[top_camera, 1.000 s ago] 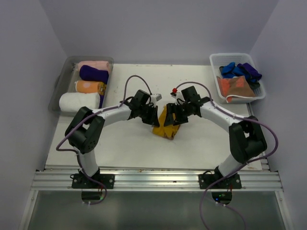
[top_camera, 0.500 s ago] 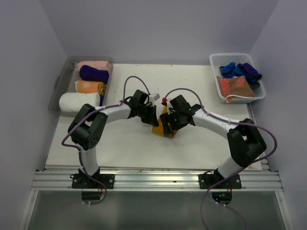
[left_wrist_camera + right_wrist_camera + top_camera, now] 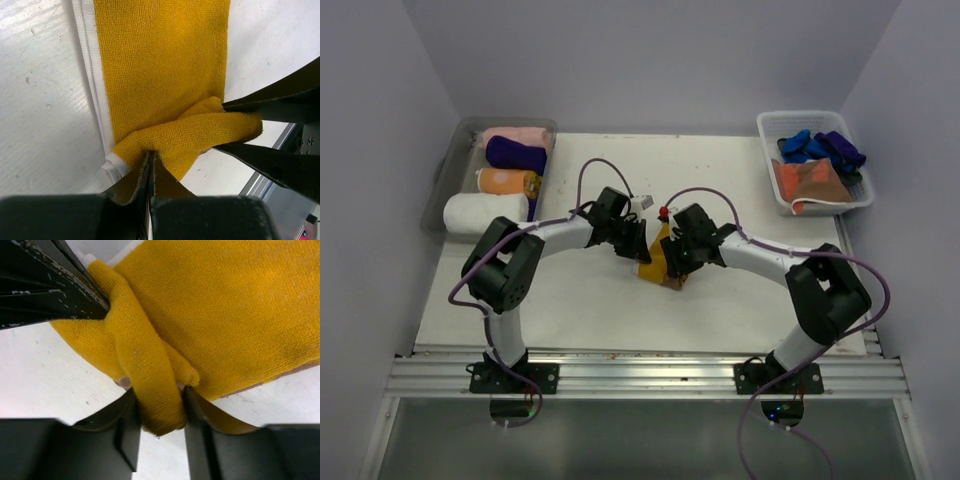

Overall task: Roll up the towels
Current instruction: Roll the towel

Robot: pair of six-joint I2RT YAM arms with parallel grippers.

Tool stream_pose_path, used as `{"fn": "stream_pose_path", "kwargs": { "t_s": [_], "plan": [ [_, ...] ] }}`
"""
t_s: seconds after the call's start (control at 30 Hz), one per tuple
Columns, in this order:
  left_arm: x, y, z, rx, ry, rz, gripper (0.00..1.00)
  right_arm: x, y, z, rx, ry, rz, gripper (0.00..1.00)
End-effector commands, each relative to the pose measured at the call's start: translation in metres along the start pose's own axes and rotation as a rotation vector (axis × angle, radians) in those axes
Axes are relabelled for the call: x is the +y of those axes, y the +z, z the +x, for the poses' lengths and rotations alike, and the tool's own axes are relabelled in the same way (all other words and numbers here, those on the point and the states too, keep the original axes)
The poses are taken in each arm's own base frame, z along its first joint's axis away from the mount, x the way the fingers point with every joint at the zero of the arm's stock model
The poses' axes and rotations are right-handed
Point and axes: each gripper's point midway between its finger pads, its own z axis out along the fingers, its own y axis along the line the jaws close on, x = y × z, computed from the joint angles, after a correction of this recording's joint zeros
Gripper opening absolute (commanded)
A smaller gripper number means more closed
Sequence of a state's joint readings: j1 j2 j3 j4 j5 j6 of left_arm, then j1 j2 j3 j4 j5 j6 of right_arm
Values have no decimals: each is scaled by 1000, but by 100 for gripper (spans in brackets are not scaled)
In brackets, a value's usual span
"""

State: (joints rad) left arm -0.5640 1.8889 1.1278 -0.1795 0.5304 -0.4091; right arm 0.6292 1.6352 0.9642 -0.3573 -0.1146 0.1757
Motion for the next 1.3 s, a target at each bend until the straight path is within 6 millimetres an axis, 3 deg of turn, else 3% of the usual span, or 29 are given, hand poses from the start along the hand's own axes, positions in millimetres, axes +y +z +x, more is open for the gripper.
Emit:
{"fn": "stream_pose_path", "kwargs": {
  "t_s": [0.0, 0.07, 0.13, 0.23, 0.27, 0.3, 0.43, 0.57, 1.03, 1.27],
  "plan": [
    [-10, -5, -19, -61, 35, 33, 0, 7, -11, -14, -77, 16, -27, 36],
    [-10, -6, -20, -64, 37, 31, 0, 9, -18, -15, -92, 37, -31, 21],
    [-10, -5, -19, -63, 34, 30, 0, 12, -21, -13, -90, 55, -41, 16],
    [-11, -7, -21, -68, 31, 31, 0, 14, -24, -6, -75, 84, -49, 18],
    [-11, -8, -21, -70, 33, 32, 0, 14, -25, -3, -77, 91, -51, 29],
    [-13, -8, -22, -71, 34, 34, 0, 14, -26, -2, -81, 106, -54, 33],
    [-14, -10, -23, -75, 35, 39, 0, 14, -28, -2, -101, 130, -47, 33],
    [-17, -9, -24, -75, 31, 48, 0, 15, -25, -2, -106, 150, -58, 0],
    [-38, -30, -36, -117, 50, 85, 0, 11, -18, 28, -69, 291, -68, 0],
    [-37, -5, -25, -74, 27, 96, 0, -4, 3, 53, 11, 390, -25, 0]
  ]
}}
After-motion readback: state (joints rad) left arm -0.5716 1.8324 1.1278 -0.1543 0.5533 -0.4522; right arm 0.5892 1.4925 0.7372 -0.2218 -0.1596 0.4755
